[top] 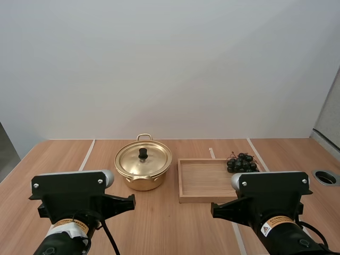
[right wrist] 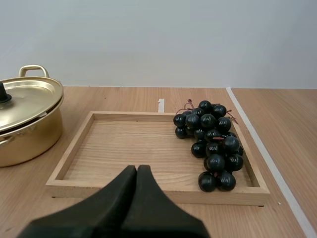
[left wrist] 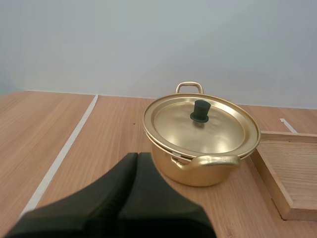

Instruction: Open the pot, put the pineapple inside, and close it

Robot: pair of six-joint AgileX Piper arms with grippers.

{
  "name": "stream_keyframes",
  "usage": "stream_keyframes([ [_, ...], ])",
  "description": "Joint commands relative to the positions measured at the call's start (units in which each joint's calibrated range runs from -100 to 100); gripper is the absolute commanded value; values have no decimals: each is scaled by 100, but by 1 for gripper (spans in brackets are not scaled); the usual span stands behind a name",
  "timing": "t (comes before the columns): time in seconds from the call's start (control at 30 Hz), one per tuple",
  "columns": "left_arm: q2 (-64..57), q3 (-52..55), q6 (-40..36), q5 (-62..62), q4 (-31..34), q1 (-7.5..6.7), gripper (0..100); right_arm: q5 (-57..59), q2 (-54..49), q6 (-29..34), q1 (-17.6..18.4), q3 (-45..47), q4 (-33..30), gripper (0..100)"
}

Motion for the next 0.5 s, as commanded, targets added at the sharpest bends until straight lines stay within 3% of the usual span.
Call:
stream_keyframes([
  [0.0, -41, 13, -40, -14, -82, 10, 0, -109, -34, -110, -20, 18, -29, 0],
  [0.47, -41, 13, -40, -14, -82, 10, 0, -109, -34, -137, 9, 18, 43, 0],
])
